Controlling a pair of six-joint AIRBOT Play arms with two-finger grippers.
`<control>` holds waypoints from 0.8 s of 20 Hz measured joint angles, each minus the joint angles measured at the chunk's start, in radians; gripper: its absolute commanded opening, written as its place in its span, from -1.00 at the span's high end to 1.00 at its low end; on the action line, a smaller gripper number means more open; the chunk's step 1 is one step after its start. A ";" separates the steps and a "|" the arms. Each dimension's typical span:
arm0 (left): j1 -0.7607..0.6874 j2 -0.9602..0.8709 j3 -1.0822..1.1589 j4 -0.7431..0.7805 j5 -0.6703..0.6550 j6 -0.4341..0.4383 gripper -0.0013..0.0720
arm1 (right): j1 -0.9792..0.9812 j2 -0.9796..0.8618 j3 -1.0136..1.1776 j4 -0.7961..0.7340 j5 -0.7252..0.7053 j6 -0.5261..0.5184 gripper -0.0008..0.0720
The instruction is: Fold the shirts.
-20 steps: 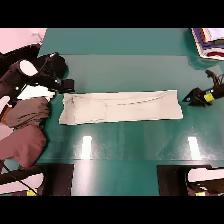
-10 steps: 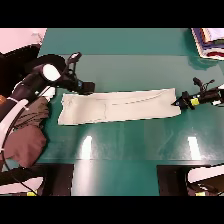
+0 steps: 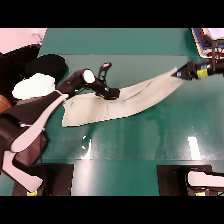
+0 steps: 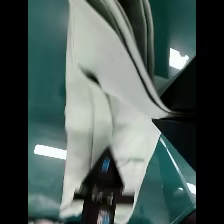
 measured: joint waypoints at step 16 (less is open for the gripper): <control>0.169 0.116 0.063 0.069 -0.074 0.000 0.89 | 0.506 -0.041 0.323 0.040 -0.091 0.055 0.93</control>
